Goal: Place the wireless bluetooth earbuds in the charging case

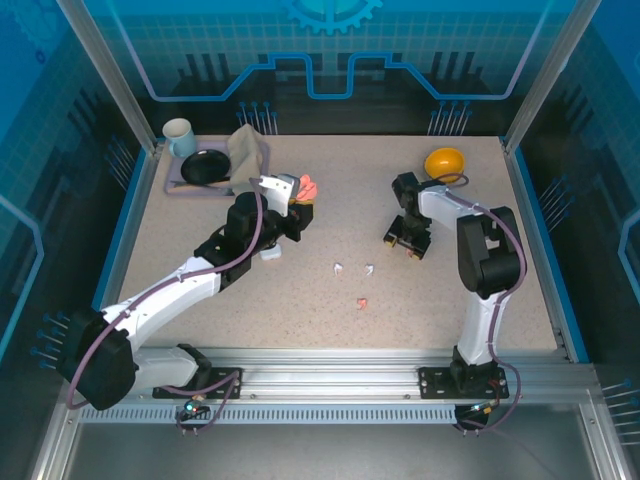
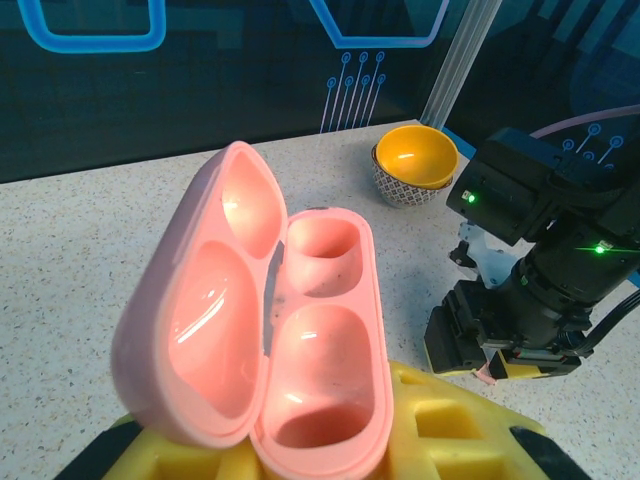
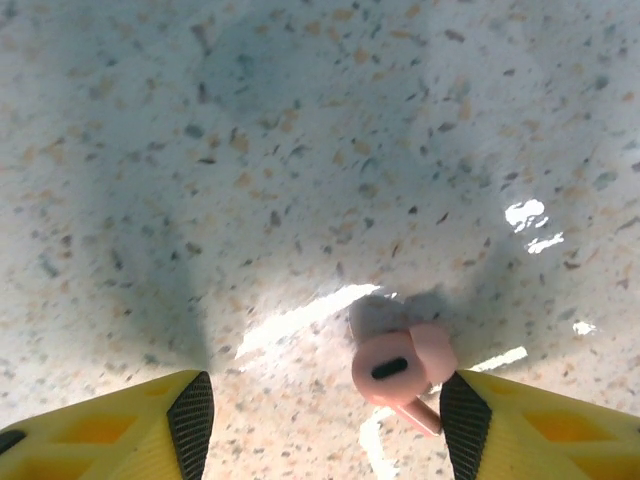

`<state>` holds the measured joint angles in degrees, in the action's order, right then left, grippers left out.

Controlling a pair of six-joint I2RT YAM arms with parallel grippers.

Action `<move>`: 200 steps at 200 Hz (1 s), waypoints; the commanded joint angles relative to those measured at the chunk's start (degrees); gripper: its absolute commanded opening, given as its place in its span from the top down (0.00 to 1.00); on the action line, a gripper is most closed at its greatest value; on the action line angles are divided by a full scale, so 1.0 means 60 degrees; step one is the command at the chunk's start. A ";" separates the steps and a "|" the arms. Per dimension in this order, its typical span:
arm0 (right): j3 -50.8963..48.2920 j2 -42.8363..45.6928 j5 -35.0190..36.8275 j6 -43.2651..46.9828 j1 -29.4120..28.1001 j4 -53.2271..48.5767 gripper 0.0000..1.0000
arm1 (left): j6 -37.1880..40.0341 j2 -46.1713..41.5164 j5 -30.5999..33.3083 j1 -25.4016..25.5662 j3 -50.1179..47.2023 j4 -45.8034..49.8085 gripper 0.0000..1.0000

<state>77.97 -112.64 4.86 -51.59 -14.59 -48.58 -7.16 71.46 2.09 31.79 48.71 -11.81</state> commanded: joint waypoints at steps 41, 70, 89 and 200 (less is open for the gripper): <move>0.0695 0.0485 0.1021 -0.0290 -0.0066 -0.1241 0.32 | 0.0110 -0.0162 -0.0132 0.0059 0.0127 -0.0126 1.00; 0.1326 -0.0147 0.0824 0.0871 -0.0067 -0.1287 0.32 | 0.0172 -0.0191 -0.0141 0.0062 0.0118 -0.0108 1.00; 0.1644 -0.0518 0.0728 0.1457 -0.0036 -0.1437 0.34 | 0.0205 -0.0206 -0.0128 0.0062 0.0100 -0.0089 1.00; 0.1012 -0.0666 0.0627 0.1804 0.0232 -0.1385 0.38 | 0.0154 -0.0162 -0.0143 0.0059 0.0144 -0.0088 1.00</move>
<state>85.71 -116.64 8.95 -41.80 -14.22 -55.88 -7.14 71.46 2.09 31.79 48.71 -11.81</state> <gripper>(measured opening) 0.624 0.230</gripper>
